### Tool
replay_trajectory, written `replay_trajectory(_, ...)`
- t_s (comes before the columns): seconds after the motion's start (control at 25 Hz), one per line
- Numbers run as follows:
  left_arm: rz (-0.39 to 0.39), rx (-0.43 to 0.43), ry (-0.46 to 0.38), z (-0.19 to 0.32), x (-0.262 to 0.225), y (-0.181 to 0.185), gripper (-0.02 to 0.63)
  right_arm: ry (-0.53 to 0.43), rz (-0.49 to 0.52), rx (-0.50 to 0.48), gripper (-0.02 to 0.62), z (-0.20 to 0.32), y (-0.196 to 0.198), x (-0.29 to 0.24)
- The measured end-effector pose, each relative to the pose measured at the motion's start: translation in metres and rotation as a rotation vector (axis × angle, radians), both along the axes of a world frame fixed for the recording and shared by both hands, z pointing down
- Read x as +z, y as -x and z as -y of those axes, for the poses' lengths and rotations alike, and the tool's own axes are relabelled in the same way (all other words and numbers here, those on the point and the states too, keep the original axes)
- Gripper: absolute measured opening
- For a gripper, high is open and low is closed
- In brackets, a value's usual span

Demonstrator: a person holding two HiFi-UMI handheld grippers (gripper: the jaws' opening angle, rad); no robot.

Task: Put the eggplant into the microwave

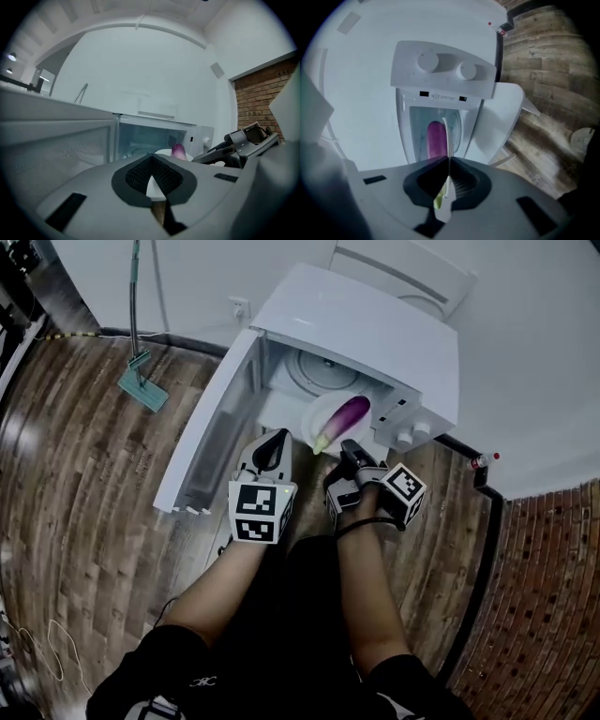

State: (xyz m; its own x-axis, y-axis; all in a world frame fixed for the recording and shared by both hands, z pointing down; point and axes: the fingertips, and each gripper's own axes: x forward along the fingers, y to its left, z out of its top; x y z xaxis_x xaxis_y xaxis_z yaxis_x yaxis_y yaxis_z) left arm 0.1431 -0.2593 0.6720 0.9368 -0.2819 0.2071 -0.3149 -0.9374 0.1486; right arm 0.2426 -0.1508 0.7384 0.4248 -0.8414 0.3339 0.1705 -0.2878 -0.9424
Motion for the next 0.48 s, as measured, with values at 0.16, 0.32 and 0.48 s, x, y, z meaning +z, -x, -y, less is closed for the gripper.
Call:
replay_trajectory(0.16, -0.029, 0.011, -0.010, 0.006, 0.031, 0.002, -0.002, 0.016, -0.050, 0.029, 0.026, 0.010, -0.013, 0.019)
replay_trajectory(0.32, -0.020, 0.020, -0.037, 0.006, 0.049, 0.010, -0.002, 0.003, -0.074, 0.051, 0.026, 0.022, -0.024, 0.024)
replay_trajectory(0.48, -0.016, 0.032, -0.042, 0.006, 0.057, 0.017, -0.002, -0.027, -0.048, 0.068, 0.026, 0.041, -0.032, 0.024)
